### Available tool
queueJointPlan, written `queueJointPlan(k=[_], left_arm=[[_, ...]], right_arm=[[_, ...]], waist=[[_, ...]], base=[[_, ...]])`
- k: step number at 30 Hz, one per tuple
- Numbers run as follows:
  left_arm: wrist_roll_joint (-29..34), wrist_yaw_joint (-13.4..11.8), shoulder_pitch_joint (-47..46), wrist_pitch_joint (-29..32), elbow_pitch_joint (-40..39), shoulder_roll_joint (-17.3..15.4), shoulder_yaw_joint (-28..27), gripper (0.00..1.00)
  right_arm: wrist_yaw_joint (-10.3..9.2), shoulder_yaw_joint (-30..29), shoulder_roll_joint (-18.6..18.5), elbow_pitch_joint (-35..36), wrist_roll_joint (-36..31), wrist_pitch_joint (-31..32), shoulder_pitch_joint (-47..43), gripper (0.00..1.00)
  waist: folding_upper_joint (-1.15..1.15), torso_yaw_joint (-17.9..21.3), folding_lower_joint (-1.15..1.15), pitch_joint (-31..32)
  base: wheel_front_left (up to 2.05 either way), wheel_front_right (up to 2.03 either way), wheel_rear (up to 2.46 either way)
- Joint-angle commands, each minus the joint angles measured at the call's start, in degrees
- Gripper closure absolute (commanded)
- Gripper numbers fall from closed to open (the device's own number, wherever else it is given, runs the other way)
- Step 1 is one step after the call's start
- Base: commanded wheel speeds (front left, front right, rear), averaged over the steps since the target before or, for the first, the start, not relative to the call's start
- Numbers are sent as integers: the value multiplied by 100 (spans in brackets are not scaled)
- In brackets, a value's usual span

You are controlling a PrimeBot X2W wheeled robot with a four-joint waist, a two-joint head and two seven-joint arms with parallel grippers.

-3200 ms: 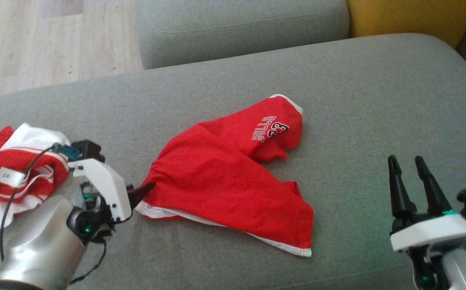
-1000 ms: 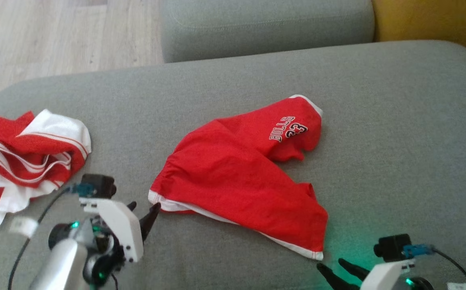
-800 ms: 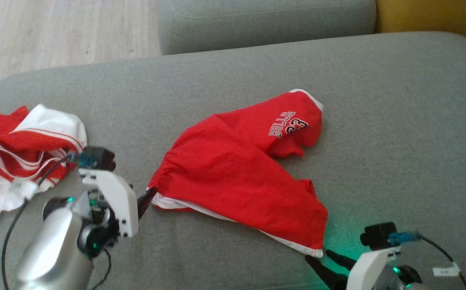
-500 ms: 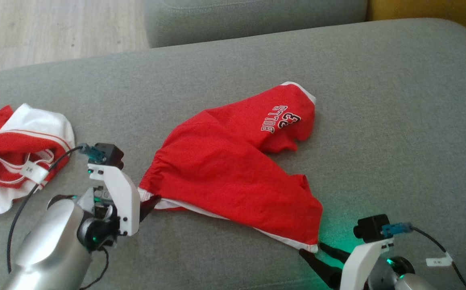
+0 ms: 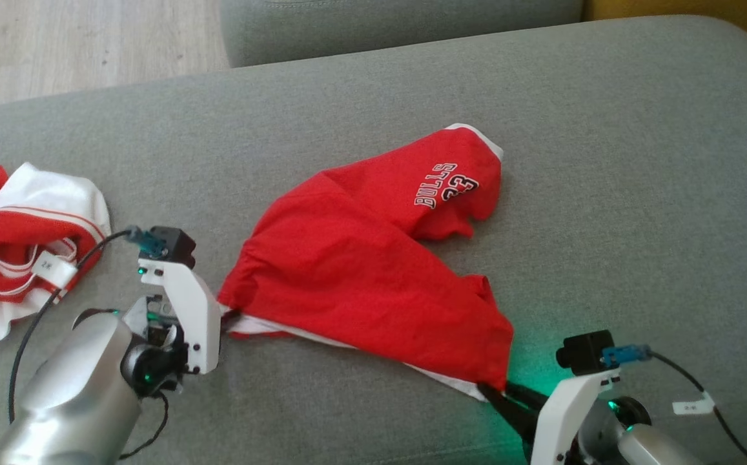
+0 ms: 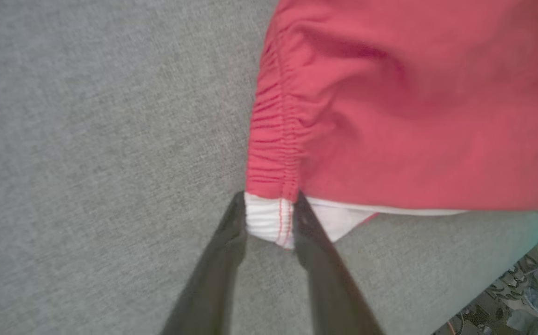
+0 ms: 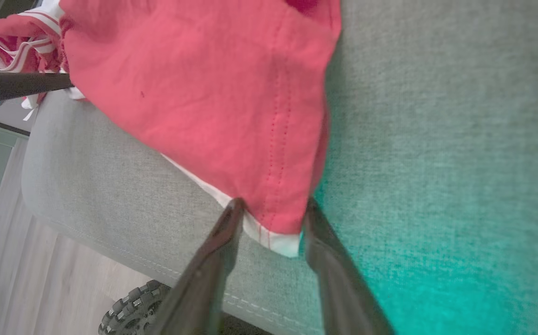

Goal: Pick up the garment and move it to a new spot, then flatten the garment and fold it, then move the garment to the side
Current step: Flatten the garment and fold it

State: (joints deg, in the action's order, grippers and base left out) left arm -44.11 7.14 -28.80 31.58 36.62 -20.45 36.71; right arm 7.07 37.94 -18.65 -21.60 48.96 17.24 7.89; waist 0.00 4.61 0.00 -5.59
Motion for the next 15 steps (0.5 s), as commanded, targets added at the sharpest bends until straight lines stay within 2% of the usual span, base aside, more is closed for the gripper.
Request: queueJointPlan(k=[1, 8, 15], left_arm=[[-63, 35, -411, -91, -93, -263, -144, 100], [-350, 35, -459, -344, -92, -366, 78, 100], [-791, 35, -577, -635, -559, -479, 56, 100]], right_arm=[[42, 151, -50, 39, 45, -64, 149, 100], [42, 336, -221, 205, 246, -403, 221, 100], [42, 132, -647, 1084, 786, -853, 365, 100]], waist=[[0, -11, 0, 14], [0, -49, 0, 154], [0, -59, 0, 208]], base=[[0, 0, 0], [0, 0, 0], [0, 0, 0]])
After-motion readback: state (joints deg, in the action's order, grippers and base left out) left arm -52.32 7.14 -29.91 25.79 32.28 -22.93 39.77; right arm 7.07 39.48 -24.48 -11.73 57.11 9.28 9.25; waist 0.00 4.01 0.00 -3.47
